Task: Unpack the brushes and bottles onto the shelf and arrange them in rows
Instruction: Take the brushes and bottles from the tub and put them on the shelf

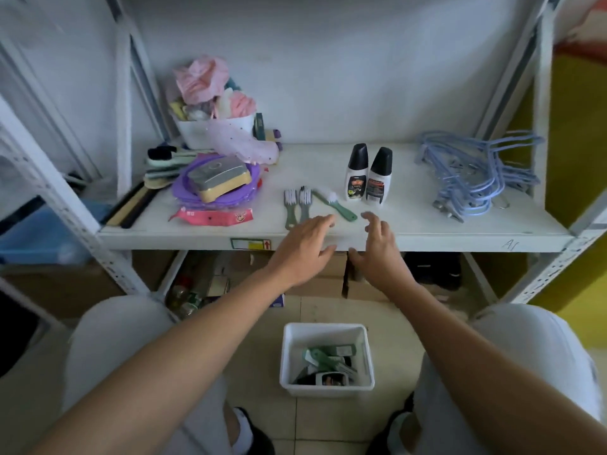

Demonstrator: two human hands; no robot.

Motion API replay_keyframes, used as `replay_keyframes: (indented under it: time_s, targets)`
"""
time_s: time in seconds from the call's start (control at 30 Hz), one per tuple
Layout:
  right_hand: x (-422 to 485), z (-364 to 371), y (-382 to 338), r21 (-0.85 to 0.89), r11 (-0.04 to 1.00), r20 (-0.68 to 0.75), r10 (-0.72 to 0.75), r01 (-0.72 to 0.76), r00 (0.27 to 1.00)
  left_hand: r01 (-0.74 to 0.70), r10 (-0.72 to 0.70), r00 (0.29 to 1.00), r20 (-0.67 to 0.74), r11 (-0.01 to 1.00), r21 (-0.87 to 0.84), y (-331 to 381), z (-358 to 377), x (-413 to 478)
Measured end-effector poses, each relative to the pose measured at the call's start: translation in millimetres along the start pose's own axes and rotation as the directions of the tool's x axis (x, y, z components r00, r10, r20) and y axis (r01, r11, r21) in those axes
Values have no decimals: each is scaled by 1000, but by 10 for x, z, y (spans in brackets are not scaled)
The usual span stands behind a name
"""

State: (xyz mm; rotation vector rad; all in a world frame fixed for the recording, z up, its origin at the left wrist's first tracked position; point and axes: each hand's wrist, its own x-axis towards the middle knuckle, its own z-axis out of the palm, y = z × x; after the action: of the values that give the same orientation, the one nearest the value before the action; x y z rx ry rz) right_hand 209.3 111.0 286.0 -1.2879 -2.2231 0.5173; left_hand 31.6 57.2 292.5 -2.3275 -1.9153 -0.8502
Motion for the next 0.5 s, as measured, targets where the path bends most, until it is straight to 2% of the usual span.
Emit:
replay_keyframes:
  time_s: [0.07, 0.17, 0.23, 0.3, 0.37, 0.5]
  targets:
    - [-182, 85, -57, -98, 990, 81, -89, 97, 993, -7, 7, 1000, -2, 1000, -3, 15, 13, -280]
    - [-401, 293, -17, -197, 966, 278, -108, 167, 954, 134, -141, 977, 160, 990, 54, -91, 249, -665]
    - [-514, 496, 82, -243, 961, 403, -24, 132, 915, 338, -351, 883, 311, 936, 95, -242, 516, -880]
    - [-601, 718, 208, -280, 956, 485, 59, 91, 873, 532, -508, 740, 441, 843, 77, -365, 755, -1031]
    - [-670, 945, 358, -299, 952, 543, 115, 64, 832, 573, -540, 661, 520, 812, 114, -463, 960, -1129]
    - [-780, 1434, 715, -336, 941, 643, 202, 34, 738, 558, -489, 593, 640, 822, 113, -606, 1364, -1259]
